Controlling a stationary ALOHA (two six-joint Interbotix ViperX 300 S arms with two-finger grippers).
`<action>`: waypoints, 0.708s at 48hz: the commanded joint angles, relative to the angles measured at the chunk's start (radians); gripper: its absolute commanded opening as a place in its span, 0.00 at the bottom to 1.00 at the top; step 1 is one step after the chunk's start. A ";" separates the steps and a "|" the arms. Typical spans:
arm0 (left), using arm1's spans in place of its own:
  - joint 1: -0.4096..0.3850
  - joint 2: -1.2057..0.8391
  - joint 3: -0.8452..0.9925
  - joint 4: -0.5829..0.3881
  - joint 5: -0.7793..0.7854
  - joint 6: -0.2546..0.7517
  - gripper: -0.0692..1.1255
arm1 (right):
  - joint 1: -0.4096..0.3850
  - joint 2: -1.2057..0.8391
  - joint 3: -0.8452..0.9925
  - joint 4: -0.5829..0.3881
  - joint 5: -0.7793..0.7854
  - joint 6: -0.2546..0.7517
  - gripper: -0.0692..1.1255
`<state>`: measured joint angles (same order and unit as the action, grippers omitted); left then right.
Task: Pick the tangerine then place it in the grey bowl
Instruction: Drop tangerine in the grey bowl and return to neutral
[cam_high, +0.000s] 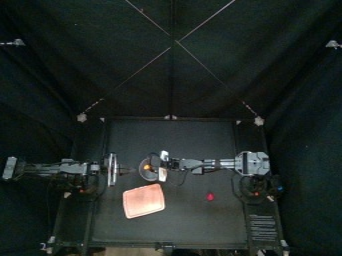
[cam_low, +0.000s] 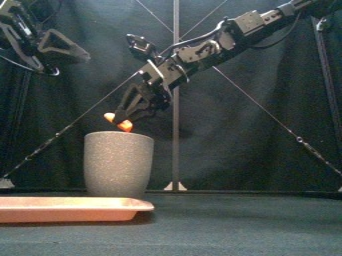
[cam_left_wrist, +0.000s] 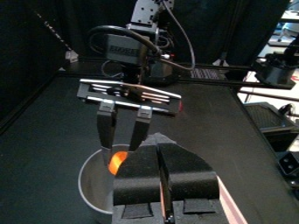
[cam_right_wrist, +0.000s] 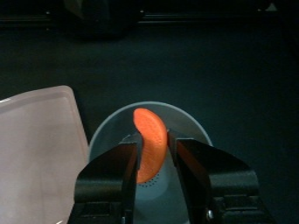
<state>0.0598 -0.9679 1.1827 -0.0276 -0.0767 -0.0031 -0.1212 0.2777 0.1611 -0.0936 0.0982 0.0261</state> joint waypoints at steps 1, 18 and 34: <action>0.003 0.003 -0.011 -0.005 -0.009 0.000 0.08 | 0.006 -0.017 -0.031 0.006 -0.012 0.002 0.66; 0.002 0.002 -0.009 -0.018 -0.012 -0.002 0.08 | 0.012 -0.023 -0.017 0.026 -0.009 0.003 0.83; 0.002 0.003 -0.006 -0.029 -0.014 0.002 0.08 | 0.008 -0.195 0.118 0.044 -0.029 0.003 0.84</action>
<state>0.0598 -0.9695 1.1873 -0.0522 -0.0782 -0.0031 -0.1089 0.1856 0.2408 -0.0629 0.0920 0.0307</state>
